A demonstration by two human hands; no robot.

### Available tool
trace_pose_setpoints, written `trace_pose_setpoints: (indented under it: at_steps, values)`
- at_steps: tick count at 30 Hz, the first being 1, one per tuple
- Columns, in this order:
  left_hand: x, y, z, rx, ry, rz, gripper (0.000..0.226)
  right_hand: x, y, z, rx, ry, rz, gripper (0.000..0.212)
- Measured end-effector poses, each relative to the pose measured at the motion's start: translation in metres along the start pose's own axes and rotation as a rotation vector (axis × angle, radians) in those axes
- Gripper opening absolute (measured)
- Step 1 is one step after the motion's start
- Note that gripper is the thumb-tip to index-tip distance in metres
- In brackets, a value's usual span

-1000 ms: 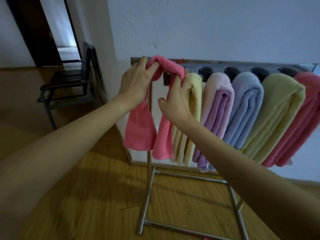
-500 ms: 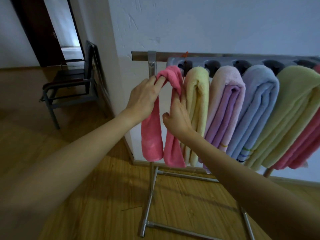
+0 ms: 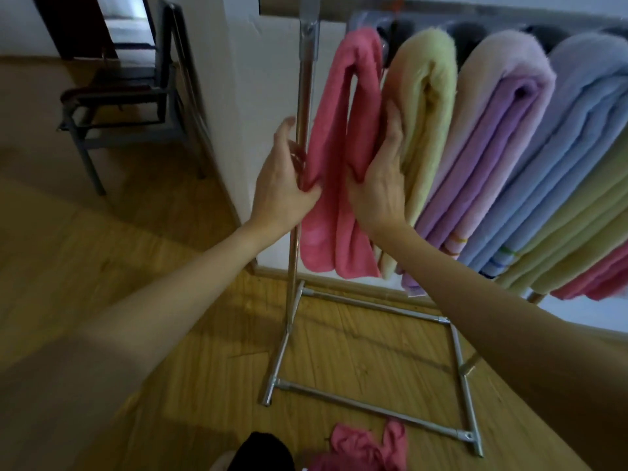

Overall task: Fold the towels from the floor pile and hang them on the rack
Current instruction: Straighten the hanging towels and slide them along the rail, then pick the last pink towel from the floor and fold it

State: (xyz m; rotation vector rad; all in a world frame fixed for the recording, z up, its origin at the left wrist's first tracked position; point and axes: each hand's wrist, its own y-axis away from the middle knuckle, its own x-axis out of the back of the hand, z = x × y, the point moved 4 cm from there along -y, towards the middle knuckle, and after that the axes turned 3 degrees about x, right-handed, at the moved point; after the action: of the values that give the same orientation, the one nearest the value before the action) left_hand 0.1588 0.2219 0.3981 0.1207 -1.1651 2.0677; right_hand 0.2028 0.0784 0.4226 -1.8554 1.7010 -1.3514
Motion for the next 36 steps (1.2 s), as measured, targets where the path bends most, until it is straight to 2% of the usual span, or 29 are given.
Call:
trace_pose_setpoints:
  at_steps: [3, 5, 7, 11, 14, 20, 23, 26, 29, 33, 36]
  values:
    - [-0.023, 0.020, -0.031, 0.170, 0.039, -0.105, 0.071, -0.009, 0.002, 0.004, -0.070, 0.119, -0.037, 0.058]
    - [-0.038, 0.028, -0.052, 0.280, 0.055, -0.166, 0.053, -0.012, 0.004, 0.004, -0.085, 0.200, -0.011, 0.036]
    - [-0.046, 0.035, -0.069, 0.374, 0.039, -0.197, 0.033, -0.014, 0.008, 0.003, -0.093, 0.192, 0.036, 0.029]
    - [-0.041, 0.048, -0.093, 0.483, 0.065, -0.088, 0.015, -0.026, 0.023, -0.004, -0.080, 0.106, 0.061, 0.036]
    - [-0.024, 0.057, -0.105, 0.534, 0.086, 0.038, 0.013, -0.040, 0.037, -0.006, -0.106, 0.027, 0.012, 0.031]
    - [0.007, 0.071, -0.110, 0.478, 0.009, 0.110, 0.016, -0.063, 0.071, -0.003, -0.209, -0.051, 0.025, 0.032]
    - [0.007, 0.079, -0.107, 0.418, -0.033, 0.091, 0.014, -0.074, 0.088, 0.006, -0.233, -0.008, 0.025, 0.044]
    - [-0.001, 0.089, -0.105, 0.387, -0.060, 0.058, 0.013, -0.087, 0.106, 0.024, -0.268, 0.003, -0.037, 0.037]
    - [-0.018, 0.103, -0.104, 0.355, -0.057, 0.000, 0.014, -0.099, 0.132, 0.050, -0.300, -0.038, -0.143, 0.030]
    - [-0.051, 0.140, -0.111, 0.315, -0.091, -0.140, 0.012, -0.099, 0.182, 0.091, -0.340, 0.009, -0.358, 0.041]
    - [-0.074, 0.183, -0.127, 0.360, -0.155, -0.307, 0.013, -0.088, 0.227, 0.130, -0.394, 0.103, -0.550, 0.043]
